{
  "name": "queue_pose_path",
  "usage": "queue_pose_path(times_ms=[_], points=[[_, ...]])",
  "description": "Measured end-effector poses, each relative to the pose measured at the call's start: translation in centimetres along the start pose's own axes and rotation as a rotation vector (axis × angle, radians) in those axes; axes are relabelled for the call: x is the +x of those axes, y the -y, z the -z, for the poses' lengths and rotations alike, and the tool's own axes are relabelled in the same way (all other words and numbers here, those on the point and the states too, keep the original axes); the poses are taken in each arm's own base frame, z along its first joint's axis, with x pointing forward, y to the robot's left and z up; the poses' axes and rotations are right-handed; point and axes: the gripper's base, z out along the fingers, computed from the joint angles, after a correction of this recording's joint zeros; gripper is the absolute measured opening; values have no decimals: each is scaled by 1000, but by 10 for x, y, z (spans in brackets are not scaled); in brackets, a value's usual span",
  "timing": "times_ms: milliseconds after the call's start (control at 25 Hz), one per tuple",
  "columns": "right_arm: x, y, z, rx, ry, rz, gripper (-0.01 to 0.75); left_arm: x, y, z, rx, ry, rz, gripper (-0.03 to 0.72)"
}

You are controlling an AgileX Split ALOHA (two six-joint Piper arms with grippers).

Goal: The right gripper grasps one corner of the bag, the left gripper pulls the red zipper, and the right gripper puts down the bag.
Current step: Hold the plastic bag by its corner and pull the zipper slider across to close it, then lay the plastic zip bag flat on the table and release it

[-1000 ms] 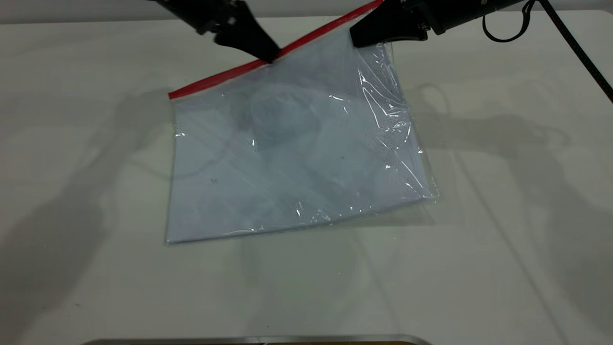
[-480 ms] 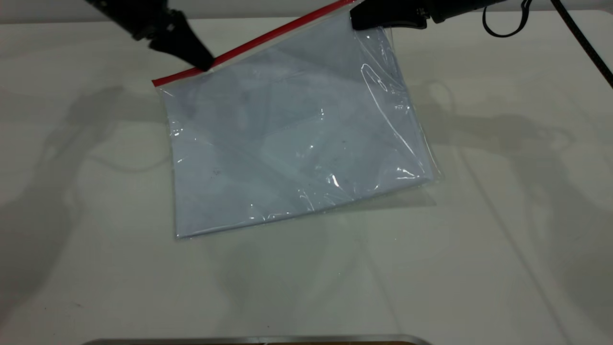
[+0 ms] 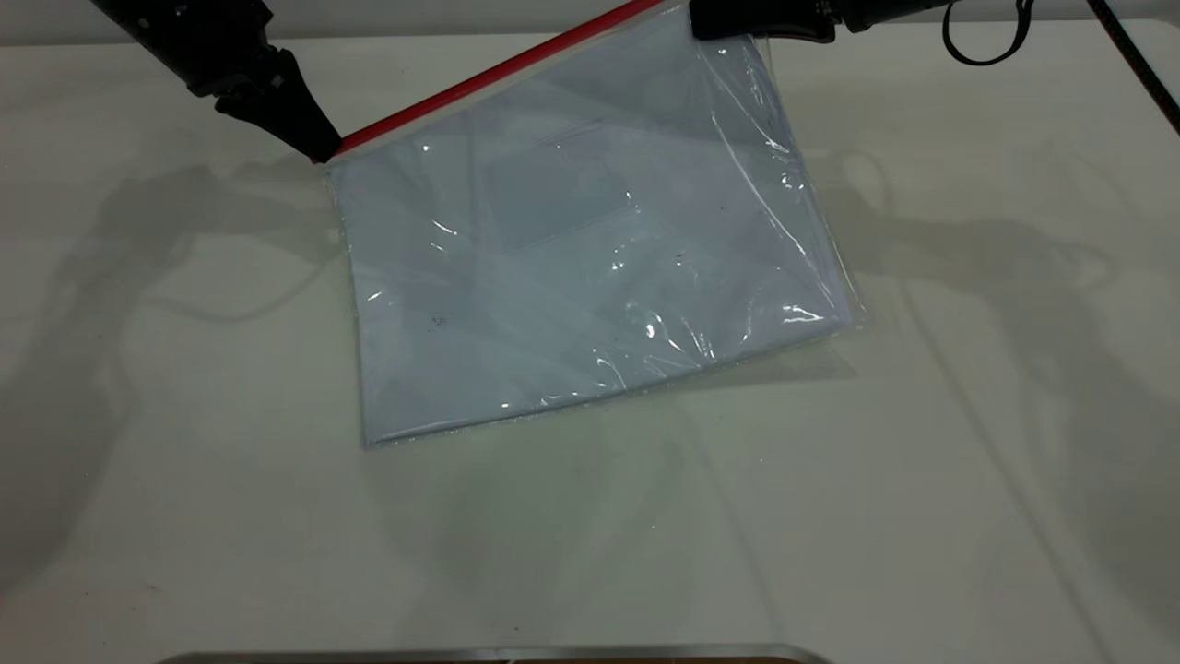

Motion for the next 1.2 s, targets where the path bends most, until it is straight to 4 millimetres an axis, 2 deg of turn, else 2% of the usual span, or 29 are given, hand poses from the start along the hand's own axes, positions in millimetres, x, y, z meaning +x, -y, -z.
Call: queue_pose_path(times_ms=[240, 360, 440, 600, 720, 840, 920, 1040, 1200], points=[[0, 4, 1, 29, -1, 12, 37, -6, 1, 0, 12, 64, 40, 119], [6, 11, 1, 58, -14, 2, 42, -14, 4, 7, 21, 116, 59, 201], [17, 20, -4, 79, -31, -25, 50, -22, 9, 19, 13, 149, 53, 275], [39, 36, -16, 148, -70, -76, 118, -45, 28, 60, 30, 238, 25, 386], [49, 45, -20, 264, -135, -45, 254, -60, 49, 92, 92, 301, -4, 409], [57, 57, -15, 427, -246, 24, 404, -71, 73, 121, 166, 353, -57, 413], [58, 63, -6, 551, -312, 63, 448, -77, 88, 140, 199, 379, -93, 415], [41, 58, 12, 651, -337, 86, 466, -86, 108, 167, 184, 417, -140, 415], [2, 16, 42, 620, -382, 8, 468, -93, 138, 213, 135, 474, -174, 415]])
